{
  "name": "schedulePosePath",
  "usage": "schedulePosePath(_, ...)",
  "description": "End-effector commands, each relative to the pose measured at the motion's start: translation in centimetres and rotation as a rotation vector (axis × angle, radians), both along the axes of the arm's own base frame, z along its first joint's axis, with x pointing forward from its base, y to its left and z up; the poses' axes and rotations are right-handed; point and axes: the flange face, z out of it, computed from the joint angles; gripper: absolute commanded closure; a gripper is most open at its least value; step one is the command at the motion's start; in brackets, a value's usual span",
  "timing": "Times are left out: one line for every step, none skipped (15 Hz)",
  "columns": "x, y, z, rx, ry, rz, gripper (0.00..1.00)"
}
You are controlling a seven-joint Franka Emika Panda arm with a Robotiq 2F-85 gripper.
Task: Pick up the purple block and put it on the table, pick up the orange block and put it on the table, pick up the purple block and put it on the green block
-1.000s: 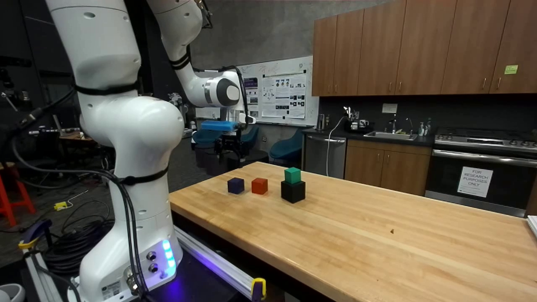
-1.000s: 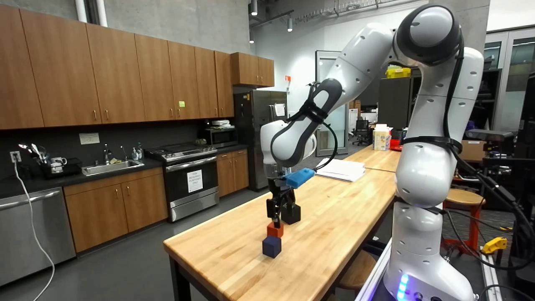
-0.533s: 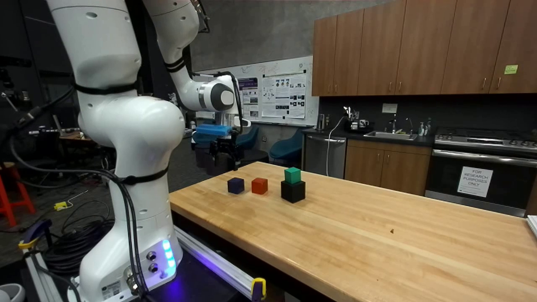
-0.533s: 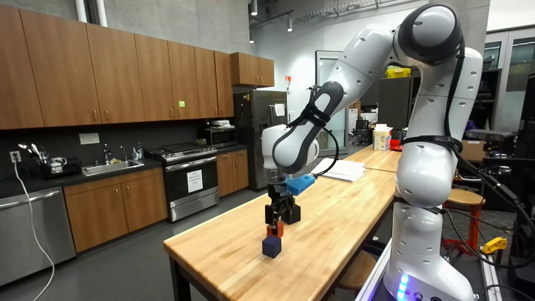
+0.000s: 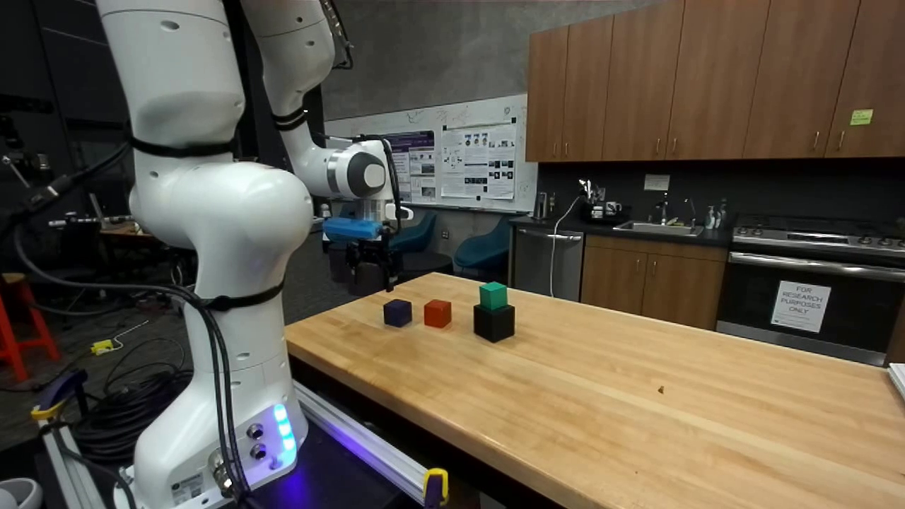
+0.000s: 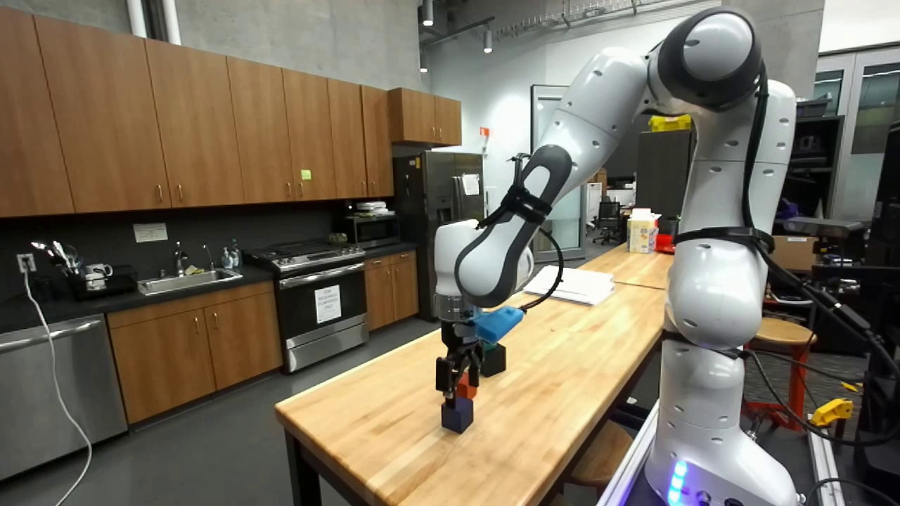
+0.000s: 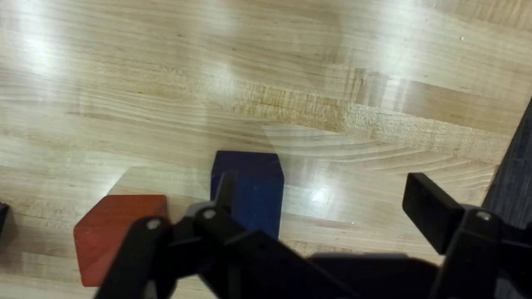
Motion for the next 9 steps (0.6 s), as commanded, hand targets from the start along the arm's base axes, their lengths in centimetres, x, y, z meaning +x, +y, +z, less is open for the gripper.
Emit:
schedulePosePath(0.5,0.6,-1.2,-0.004,-0.021,-0.002,0.00)
schedulePosePath(0.7,0.6,-1.6,-0.005,-0.026,-0.001,0.00)
schedulePosePath(0.8,0.7,-1.9,-0.007,-0.029,0.000,0.00)
schedulePosePath(0.9,0.7,-2.2,-0.013,-0.033,0.004,0.00)
schedulePosePath(1.1,0.7,-2.5,-0.021,-0.037,0.008,0.00)
schedulePosePath(1.2,0.6,-2.8,-0.028,-0.039,0.012,0.00)
schedulePosePath(1.3,0.5,-3.0,-0.036,-0.038,0.014,0.00)
schedulePosePath(1.5,0.4,-3.2,-0.048,-0.043,0.020,0.00)
schedulePosePath(1.7,0.4,-3.4,-0.057,-0.045,0.026,0.00)
